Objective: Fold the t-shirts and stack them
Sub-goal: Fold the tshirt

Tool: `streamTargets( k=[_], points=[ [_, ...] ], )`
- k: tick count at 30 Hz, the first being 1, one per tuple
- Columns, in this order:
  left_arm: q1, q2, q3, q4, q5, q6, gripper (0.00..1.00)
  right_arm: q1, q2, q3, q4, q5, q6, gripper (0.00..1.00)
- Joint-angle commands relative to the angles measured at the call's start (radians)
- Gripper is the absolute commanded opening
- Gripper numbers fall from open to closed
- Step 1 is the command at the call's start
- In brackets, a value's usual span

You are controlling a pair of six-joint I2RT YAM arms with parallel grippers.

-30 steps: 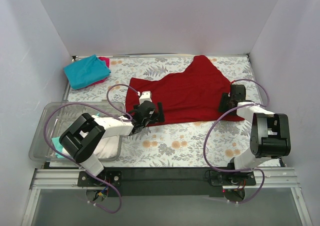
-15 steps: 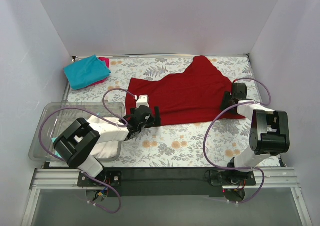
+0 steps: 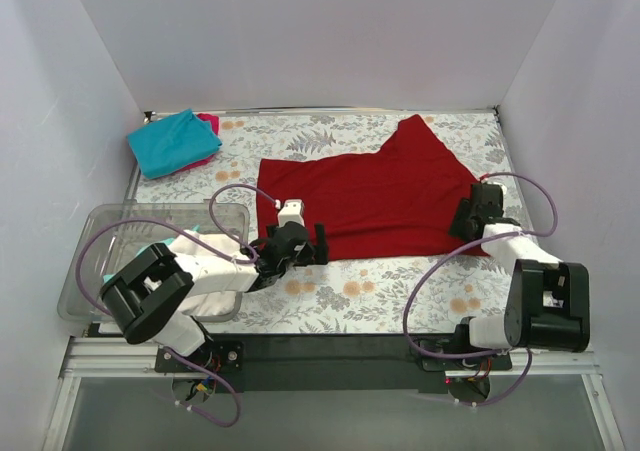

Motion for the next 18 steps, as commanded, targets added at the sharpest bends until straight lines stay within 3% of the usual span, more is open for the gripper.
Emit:
streamTargets(
  k=[1, 6, 18],
  points=[
    [-0.021, -0.044, -0.011, -0.14, -0.02, -0.028, 0.95, -0.005, -0.104, 0.041, -0.038, -0.056, -0.024, 0.52],
    [-0.019, -0.137, 0.041, -0.165, -0.033, -0.002, 0.95, 0.021, -0.1, 0.181, -0.041, -0.157, -0.084, 0.52],
    [-0.019, -0.087, 0.138, -0.208, -0.091, 0.028, 0.95, 0.138, 0.31, 0.576, -0.048, -0.17, -0.121, 0.48]
  ],
)
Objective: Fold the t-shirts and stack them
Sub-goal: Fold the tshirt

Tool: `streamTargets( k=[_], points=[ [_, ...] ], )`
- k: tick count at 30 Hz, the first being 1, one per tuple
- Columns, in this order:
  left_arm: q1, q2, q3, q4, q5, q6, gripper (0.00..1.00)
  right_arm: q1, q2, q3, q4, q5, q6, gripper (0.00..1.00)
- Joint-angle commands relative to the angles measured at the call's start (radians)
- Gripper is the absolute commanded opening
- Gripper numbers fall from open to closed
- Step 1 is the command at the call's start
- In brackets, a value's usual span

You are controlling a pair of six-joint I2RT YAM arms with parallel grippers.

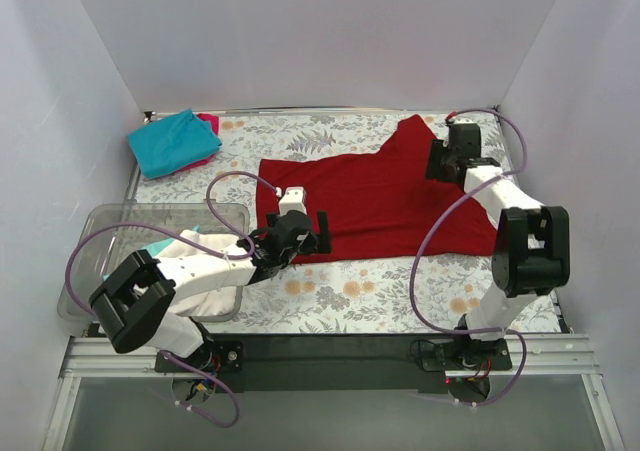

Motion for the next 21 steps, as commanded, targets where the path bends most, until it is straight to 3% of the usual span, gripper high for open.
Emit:
streamTargets(
  k=[1, 8, 21],
  points=[
    [-0.003, -0.007, 0.017, -0.041, -0.049, 0.017, 0.96, 0.036, 0.101, 0.087, -0.006, 0.003, -0.019, 0.47],
    [-0.003, -0.021, -0.003, -0.071, -0.064, 0.011, 0.96, 0.084, 0.211, 0.141, -0.016, 0.058, -0.017, 0.45],
    [-0.003, -0.079, -0.063, -0.076, -0.078, -0.013, 0.96, 0.135, 0.223, 0.103, -0.074, 0.196, -0.003, 0.4]
  ],
)
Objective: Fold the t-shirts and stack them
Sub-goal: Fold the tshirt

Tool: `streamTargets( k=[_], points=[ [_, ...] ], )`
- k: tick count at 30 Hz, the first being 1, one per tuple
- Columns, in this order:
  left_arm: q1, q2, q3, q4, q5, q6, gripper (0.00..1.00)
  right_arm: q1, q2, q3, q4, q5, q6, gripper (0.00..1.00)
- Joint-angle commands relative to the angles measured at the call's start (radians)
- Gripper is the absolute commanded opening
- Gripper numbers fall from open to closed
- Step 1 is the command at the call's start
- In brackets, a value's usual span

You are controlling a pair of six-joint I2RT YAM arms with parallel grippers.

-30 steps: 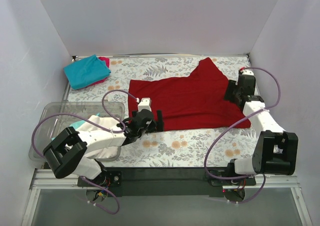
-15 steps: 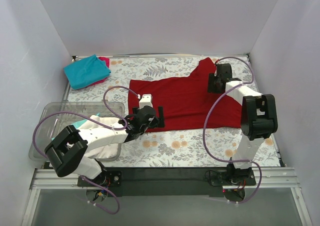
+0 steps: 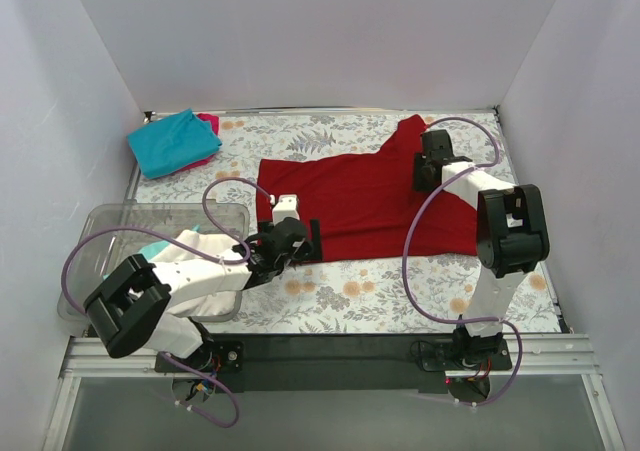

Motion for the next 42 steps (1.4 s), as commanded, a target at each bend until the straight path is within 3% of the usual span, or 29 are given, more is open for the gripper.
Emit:
streamTargets(
  k=[1, 4, 7, 8, 10, 15, 28, 37, 42],
  points=[
    [-0.003, -0.059, -0.019, -0.006, -0.035, -0.008, 0.96, 0.02, 0.001, 0.01, -0.016, 0.068, 0.003, 0.39],
    [-0.003, -0.07, -0.026, -0.01, -0.035, -0.011, 0.96, 0.024, 0.016, 0.01, -0.023, 0.07, 0.003, 0.34],
    [-0.003, -0.087, -0.037, -0.009, -0.035, -0.017, 0.96, 0.029, 0.012, 0.007, -0.03, 0.076, 0.006, 0.16],
    [-0.003, -0.09, -0.04, -0.009, -0.035, -0.018, 0.96, 0.03, 0.01, 0.002, -0.03, 0.078, 0.006, 0.06],
    [-0.003, -0.095, -0.046, -0.009, -0.036, -0.02, 0.96, 0.03, 0.002, -0.004, -0.03, 0.087, 0.004, 0.01],
    [-0.003, -0.102, -0.059, -0.007, -0.033, -0.032, 0.96, 0.032, -0.024, -0.041, -0.036, 0.104, 0.006, 0.01],
    [-0.003, -0.099, -0.088, 0.019, -0.002, -0.038, 0.96, 0.044, -0.3, -0.369, -0.03, 0.295, 0.123, 0.01],
    [-0.003, -0.009, -0.088, 0.088, 0.011, -0.035, 0.96, 0.043, -0.386, -0.395, -0.042, 0.246, 0.138, 0.01],
    [-0.003, -0.009, -0.083, 0.091, 0.017, -0.032, 0.96, 0.043, -0.413, -0.369, -0.041, 0.199, 0.116, 0.35]
  ],
)
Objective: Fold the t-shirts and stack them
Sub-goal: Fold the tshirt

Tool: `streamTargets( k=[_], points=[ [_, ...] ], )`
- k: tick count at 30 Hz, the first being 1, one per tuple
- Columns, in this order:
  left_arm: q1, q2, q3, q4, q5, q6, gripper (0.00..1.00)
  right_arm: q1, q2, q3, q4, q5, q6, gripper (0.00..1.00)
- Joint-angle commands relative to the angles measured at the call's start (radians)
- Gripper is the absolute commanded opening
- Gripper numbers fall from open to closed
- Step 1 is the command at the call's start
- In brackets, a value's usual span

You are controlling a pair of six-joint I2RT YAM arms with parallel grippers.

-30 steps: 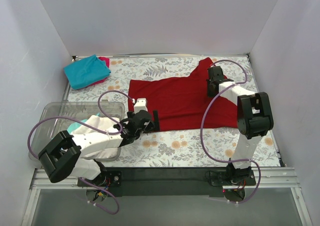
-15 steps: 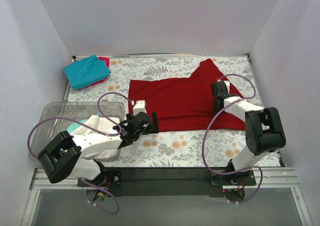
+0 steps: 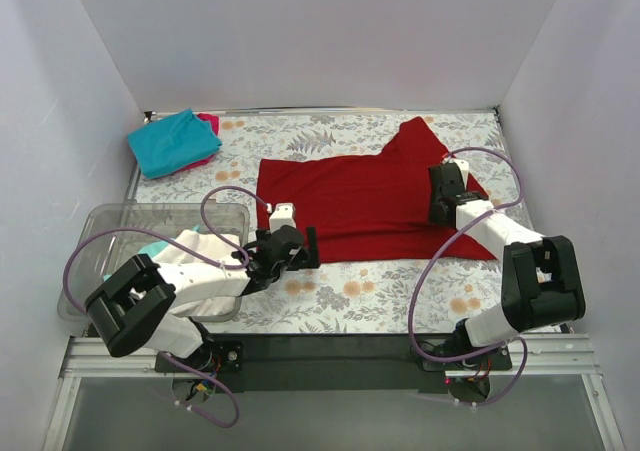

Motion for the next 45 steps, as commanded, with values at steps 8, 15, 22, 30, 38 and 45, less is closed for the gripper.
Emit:
streamTargets(
  k=[8, 15, 22, 30, 38, 45],
  points=[
    [-0.003, 0.045, 0.028, 0.02, -0.003, 0.004, 0.96, 0.002, 0.023, 0.076, 0.091, -0.215, -0.063, 0.41],
    [-0.003, 0.066, 0.045, 0.004, -0.011, 0.004, 0.96, 0.002, 0.17, 0.126, 0.134, -0.236, -0.071, 0.38],
    [-0.003, 0.045, 0.039, -0.017, -0.036, 0.001, 0.96, 0.002, 0.192, 0.106, 0.14, -0.206, -0.054, 0.36],
    [-0.003, 0.068, 0.047, -0.019, -0.03, 0.003, 0.96, -0.009, 0.202, 0.096, 0.139, -0.179, -0.051, 0.27],
    [-0.003, 0.051, 0.036, -0.022, -0.04, 0.003, 0.96, -0.028, 0.209, 0.085, 0.137, -0.167, -0.048, 0.01],
    [-0.003, 0.052, 0.031, -0.022, -0.043, -0.002, 0.96, -0.027, 0.18, 0.161, 0.142, -0.212, -0.065, 0.01]
  ],
)
